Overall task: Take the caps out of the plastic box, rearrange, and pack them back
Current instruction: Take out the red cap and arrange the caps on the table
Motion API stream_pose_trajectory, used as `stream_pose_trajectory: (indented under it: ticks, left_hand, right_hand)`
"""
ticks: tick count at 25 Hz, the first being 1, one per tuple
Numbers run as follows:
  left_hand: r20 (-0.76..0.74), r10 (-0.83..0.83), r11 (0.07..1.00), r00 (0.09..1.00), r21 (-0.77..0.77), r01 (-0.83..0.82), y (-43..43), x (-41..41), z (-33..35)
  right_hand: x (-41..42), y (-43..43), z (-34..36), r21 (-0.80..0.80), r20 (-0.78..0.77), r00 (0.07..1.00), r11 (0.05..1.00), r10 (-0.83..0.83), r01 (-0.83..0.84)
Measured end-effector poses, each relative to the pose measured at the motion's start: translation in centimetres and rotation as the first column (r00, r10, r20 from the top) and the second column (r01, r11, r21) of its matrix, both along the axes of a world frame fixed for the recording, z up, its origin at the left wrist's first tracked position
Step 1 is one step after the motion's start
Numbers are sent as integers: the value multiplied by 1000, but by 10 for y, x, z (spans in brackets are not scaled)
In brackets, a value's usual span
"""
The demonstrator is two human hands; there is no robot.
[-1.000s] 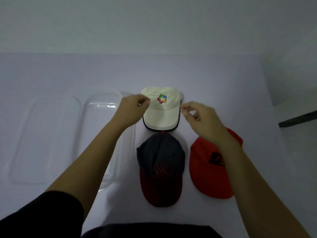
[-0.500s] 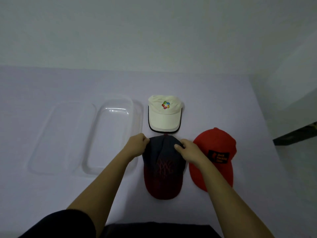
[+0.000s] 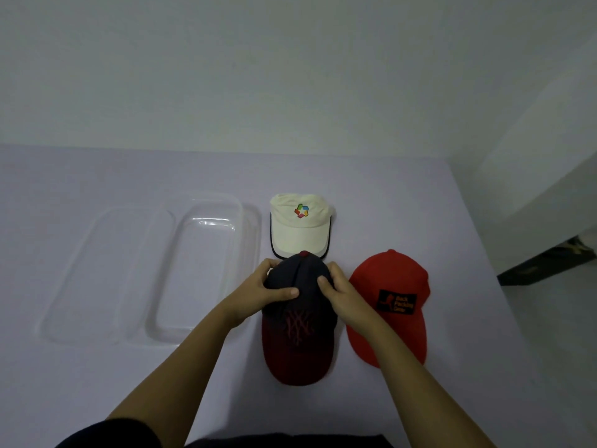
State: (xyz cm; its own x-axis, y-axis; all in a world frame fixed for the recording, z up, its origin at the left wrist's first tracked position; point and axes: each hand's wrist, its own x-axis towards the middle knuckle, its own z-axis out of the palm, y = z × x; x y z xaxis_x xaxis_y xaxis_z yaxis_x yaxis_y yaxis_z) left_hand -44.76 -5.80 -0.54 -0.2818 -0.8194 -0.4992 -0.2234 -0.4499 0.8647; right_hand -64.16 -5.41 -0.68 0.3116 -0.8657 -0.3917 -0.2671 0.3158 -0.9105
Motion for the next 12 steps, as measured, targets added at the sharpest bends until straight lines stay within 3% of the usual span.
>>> stream_pose_trajectory:
  ticks: [3,8,10,12]
  left_hand:
    - [-33,-65,997,997,51,67,-4,3,5]
    - [-92,-15,1000,996,-25,13,-2,-6,18]
    - [-72,59,991,996,-113,-66,1,-17,27]
    - [47,191,941,980,-295,-169,0,-25,36]
  right_hand:
    - [1,2,2,-10,39,999,1000,-18,18]
    - [6,4,8,-128,34,991,983,-130,134]
    - [9,2,15,-155,65,977,965,-204,212]
    - [9,-1,22,-169,75,962,947,-262,271]
